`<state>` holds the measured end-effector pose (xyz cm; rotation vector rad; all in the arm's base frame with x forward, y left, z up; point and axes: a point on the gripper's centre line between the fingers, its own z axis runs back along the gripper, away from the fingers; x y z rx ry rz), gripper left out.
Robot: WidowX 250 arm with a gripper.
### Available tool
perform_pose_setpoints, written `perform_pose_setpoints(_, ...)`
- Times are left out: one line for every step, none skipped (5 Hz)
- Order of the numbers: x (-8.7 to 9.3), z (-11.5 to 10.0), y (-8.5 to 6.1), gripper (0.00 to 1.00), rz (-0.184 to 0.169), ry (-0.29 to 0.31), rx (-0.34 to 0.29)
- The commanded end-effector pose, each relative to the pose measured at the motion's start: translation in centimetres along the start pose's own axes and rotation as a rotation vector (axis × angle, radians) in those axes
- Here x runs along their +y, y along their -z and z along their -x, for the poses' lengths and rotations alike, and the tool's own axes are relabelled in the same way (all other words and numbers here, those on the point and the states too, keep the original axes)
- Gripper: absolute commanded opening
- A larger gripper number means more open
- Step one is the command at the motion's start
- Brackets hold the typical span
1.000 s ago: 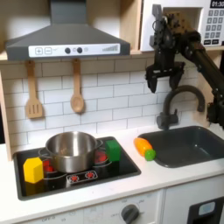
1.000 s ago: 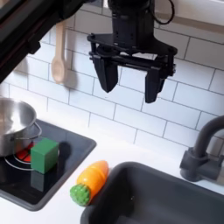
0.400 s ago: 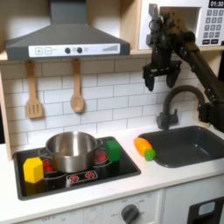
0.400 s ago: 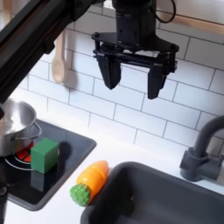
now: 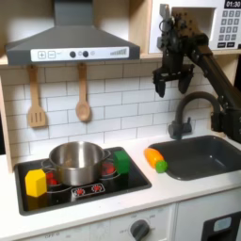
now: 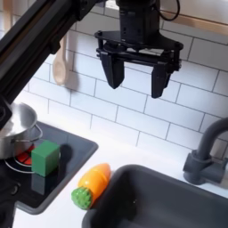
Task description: Close microwave
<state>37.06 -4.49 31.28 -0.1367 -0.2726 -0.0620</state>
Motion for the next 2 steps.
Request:
perform_pose_setpoints(0.48,0.58,-0.43,1.00,-0.034,-0.039,0.000)
perform_pose_setpoints(0.51,0.22,0.23,1.00,-0.030,-0.034,0.010)
